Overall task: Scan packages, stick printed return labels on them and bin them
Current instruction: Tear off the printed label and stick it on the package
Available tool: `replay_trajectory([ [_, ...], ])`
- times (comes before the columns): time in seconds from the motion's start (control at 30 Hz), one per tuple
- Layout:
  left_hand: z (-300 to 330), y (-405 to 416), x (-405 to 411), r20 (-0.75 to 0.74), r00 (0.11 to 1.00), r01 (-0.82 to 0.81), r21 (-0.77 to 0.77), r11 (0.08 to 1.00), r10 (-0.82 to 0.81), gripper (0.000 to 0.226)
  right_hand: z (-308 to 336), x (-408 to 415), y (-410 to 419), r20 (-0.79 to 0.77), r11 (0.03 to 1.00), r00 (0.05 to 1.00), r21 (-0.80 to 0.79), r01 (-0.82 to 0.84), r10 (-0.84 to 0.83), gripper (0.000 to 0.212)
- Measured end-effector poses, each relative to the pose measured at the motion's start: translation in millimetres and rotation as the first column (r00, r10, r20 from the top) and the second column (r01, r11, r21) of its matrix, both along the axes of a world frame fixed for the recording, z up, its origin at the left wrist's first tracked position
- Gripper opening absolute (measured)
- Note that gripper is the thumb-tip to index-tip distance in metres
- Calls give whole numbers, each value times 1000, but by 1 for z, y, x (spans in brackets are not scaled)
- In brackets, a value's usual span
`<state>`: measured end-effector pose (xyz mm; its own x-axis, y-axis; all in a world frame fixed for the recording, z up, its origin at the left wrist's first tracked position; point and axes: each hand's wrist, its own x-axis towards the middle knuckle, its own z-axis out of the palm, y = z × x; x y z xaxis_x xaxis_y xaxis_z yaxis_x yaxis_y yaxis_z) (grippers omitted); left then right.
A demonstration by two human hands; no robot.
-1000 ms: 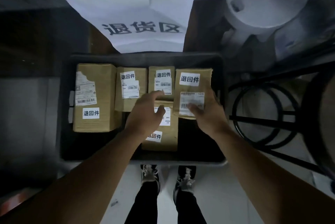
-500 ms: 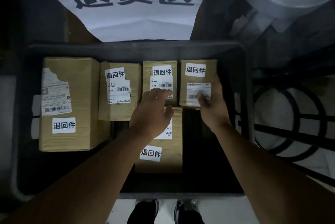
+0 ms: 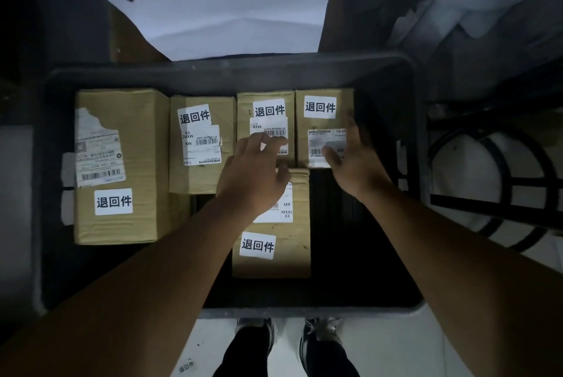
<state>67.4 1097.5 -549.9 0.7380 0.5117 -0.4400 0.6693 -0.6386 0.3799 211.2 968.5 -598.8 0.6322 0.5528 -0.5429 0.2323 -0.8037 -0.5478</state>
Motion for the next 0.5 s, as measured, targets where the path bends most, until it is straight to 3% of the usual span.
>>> replay_trajectory([
  [0.1, 25, -9, -1, -60, 998, 8, 16, 1000, -7, 53, 31, -8, 1, 140, 995, 989, -97, -22, 36, 74],
  [0.2, 72, -25, -3, -120, 993, 14, 29, 999, -10, 53, 87, -21, -9, 126, 995, 989, -71, -70, 78, 67],
  [0.3, 143, -45, -6, -140, 990, 24, 78, 997, -13, 55, 166, -35, -32, 142, 995, 985, -27, -94, 97, 58],
  [0.5, 300, -113, -20, -162, 979, 147, 139, 979, -124, 53, 349, -74, -110, 264, 972, 943, -172, -162, 204, 55],
])
